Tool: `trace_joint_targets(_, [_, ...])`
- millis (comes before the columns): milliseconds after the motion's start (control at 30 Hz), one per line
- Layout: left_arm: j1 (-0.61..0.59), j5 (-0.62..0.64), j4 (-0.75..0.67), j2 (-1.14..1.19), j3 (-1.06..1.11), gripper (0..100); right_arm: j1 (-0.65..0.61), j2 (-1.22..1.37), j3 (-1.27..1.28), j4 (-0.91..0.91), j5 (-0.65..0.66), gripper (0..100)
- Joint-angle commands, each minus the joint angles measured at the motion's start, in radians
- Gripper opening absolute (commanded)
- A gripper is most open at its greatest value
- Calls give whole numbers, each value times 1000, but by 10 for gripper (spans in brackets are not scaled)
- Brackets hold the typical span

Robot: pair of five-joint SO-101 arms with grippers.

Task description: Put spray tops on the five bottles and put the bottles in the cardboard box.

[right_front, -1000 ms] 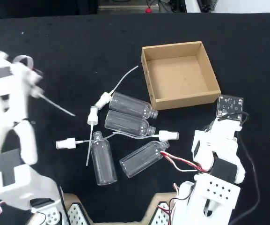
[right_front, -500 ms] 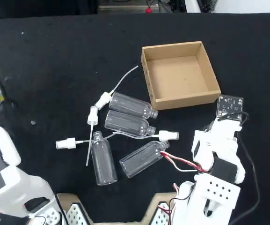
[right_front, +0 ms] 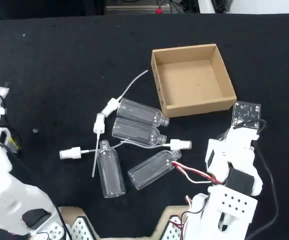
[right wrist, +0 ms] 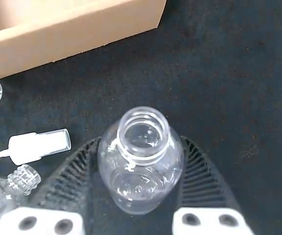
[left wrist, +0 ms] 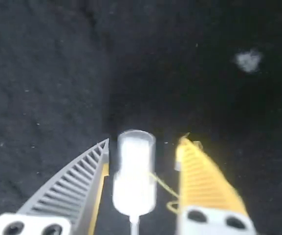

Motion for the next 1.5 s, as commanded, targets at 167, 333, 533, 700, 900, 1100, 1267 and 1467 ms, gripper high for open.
trace_joint_targets(167, [-19,-104,361,109,-369,248,-9,-21,10,-26,5,85])
trace_joint_targets(333, [-30,-176,454,258,-507,248,-5,-21,10,-26,5,85])
trace_joint_targets(533, [-74,-196,474,368,-624,248,-9,-21,10,-26,5,85])
trace_joint_targets(700, [-67,-196,505,374,-628,216,-9,-21,10,-26,5,85])
trace_joint_targets(900, [-18,-196,585,385,-625,116,-5,-21,10,-26,5,85])
trace_joint_targets(1100, [-12,-196,586,385,-625,113,-3,-21,10,-26,5,85])
trace_joint_targets(1267, [-5,-196,578,387,-613,124,-6,-21,10,-26,5,85])
trace_joint_targets(1467, [15,-196,575,387,-591,248,-3,-21,10,-26,5,85])
